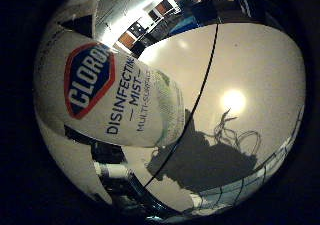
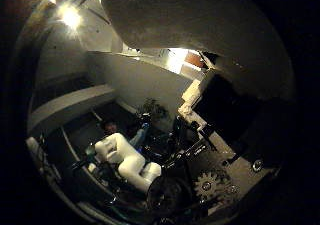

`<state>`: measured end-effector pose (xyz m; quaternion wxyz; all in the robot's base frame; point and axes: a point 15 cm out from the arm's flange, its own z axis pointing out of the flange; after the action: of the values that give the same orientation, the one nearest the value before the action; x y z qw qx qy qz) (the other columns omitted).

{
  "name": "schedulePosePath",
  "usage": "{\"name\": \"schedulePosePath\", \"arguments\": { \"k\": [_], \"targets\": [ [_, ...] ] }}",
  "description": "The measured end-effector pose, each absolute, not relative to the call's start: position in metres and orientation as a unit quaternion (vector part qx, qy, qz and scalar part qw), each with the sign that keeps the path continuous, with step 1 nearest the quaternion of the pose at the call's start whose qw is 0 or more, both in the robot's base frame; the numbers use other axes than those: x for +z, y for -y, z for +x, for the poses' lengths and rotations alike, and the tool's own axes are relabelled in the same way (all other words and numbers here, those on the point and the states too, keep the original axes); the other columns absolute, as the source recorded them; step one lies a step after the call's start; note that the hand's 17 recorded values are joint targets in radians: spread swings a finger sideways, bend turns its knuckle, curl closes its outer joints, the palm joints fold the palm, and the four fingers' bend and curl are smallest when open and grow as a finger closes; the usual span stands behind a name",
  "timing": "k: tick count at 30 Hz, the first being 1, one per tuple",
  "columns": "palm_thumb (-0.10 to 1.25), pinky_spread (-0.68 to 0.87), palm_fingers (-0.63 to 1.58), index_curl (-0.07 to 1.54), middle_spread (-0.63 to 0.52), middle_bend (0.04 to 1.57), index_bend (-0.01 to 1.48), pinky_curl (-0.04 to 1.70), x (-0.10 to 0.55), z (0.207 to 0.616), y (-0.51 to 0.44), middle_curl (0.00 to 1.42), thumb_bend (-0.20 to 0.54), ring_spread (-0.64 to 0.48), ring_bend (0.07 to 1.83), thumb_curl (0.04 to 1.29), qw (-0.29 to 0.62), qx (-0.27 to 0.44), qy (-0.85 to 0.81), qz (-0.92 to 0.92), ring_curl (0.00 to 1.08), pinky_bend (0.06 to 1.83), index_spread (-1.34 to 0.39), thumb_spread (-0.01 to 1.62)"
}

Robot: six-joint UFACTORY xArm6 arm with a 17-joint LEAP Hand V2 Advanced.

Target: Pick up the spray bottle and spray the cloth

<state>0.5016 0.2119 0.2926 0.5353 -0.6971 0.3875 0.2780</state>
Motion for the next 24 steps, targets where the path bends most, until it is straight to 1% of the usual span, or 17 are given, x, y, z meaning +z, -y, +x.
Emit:
{"name": "schedulePosePath", "arguments": {
  "k": [7,12,15,17,21,22,24],
  "targets": [
    [1.04,-0.24,1.25,0.63,-0.08,1.3,1.13,0.9,0.272,0.525,-0.204,0.55,-0.015,-0.15,1.43,0.77,0.531,0.274,-0.396,-0.697,0.53,1.1,-0.19,0.98],
    [1.02,-0.24,1.25,0.63,-0.08,1.3,1.13,0.9,0.257,0.53,-0.194,0.55,-0.015,-0.15,1.43,0.77,0.531,0.274,-0.405,-0.692,0.53,1.09,-0.18,0.99],
    [0.99,-0.24,1.24,0.63,-0.07,1.3,1.12,0.89,0.245,0.54,-0.188,0.55,-0.024,-0.14,1.42,0.76,0.529,0.252,-0.416,-0.695,0.53,1.09,-0.18,0.97],
    [0.95,-0.25,1.23,0.63,-0.07,1.29,1.1,0.89,0.232,0.548,-0.181,0.55,-0.026,-0.14,1.42,0.75,0.524,0.234,-0.429,-0.698,0.52,1.08,-0.18,0.94],
    [0.91,-0.27,1.2,0.62,-0.07,1.26,1.02,0.86,0.216,0.55,-0.17,0.55,-0.033,-0.15,1.41,0.73,0.518,0.236,-0.441,-0.694,0.52,1.08,-0.18,0.87],
    [0.9,-0.27,1.19,0.62,-0.07,1.24,0.99,0.85,0.214,0.55,-0.171,0.54,-0.034,-0.15,1.41,0.73,0.517,0.238,-0.442,-0.693,0.52,1.09,-0.18,0.85],
    [0.88,-0.29,1.15,0.61,-0.07,1.21,0.88,0.82,0.211,0.548,-0.17,0.54,-0.031,-0.16,1.4,0.72,0.513,0.239,-0.441,-0.697,0.51,1.09,-0.2,0.81]
  ]
}}
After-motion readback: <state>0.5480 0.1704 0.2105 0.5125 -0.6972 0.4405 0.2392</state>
